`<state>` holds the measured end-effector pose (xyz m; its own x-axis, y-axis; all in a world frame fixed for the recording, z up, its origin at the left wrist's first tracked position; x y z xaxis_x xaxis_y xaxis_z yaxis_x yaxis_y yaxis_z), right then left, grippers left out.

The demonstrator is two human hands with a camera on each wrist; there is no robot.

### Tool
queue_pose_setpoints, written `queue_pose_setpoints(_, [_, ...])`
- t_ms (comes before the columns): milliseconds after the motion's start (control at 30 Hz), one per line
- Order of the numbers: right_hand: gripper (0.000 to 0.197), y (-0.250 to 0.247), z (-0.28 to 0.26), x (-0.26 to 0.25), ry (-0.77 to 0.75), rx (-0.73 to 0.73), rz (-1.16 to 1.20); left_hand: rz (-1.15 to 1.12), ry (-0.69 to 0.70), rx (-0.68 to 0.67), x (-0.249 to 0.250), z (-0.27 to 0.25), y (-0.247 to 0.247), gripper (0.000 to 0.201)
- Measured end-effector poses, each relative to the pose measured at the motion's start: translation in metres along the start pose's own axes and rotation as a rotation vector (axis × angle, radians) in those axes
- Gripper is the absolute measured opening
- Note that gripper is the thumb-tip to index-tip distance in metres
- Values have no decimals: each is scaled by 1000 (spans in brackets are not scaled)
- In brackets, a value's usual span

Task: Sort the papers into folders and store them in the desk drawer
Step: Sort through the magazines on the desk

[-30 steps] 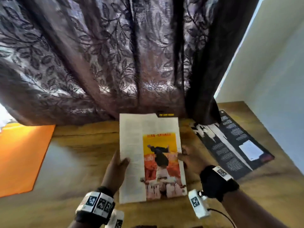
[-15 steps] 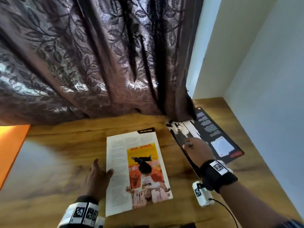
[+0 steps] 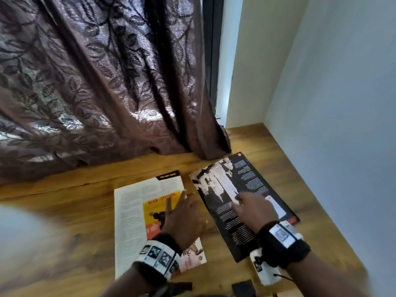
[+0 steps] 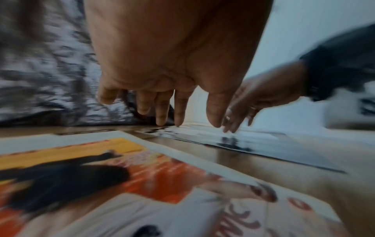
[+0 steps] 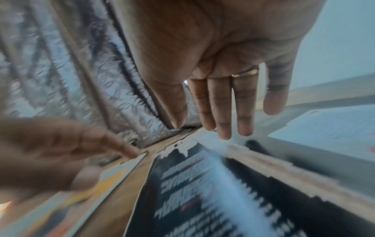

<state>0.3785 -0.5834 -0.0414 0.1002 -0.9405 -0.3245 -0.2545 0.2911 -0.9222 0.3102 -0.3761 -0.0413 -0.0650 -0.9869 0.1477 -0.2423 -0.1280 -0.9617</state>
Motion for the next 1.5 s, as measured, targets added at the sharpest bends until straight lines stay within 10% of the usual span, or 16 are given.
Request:
queue_pose_setpoints(467, [54, -20, 45, 70, 396, 50, 88, -41, 166, -54, 31, 2, 3, 63])
queue_pose_setpoints(833, [4, -22, 33, 92, 274, 110, 502, -110, 102, 27, 19, 8, 5, 72])
queue_pose_setpoints(1500, [13, -61, 0, 70, 11, 70, 832, -447, 248, 480, 2, 37, -95, 73])
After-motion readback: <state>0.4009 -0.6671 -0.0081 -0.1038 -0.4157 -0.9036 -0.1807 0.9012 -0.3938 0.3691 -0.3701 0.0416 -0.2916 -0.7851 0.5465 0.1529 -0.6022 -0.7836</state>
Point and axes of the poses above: each hand's wrist, its own z-axis towards the middle knuckle, its own y-axis out of the palm, x = y × z, the point moved 1 cm from there along z, towards the middle knuckle
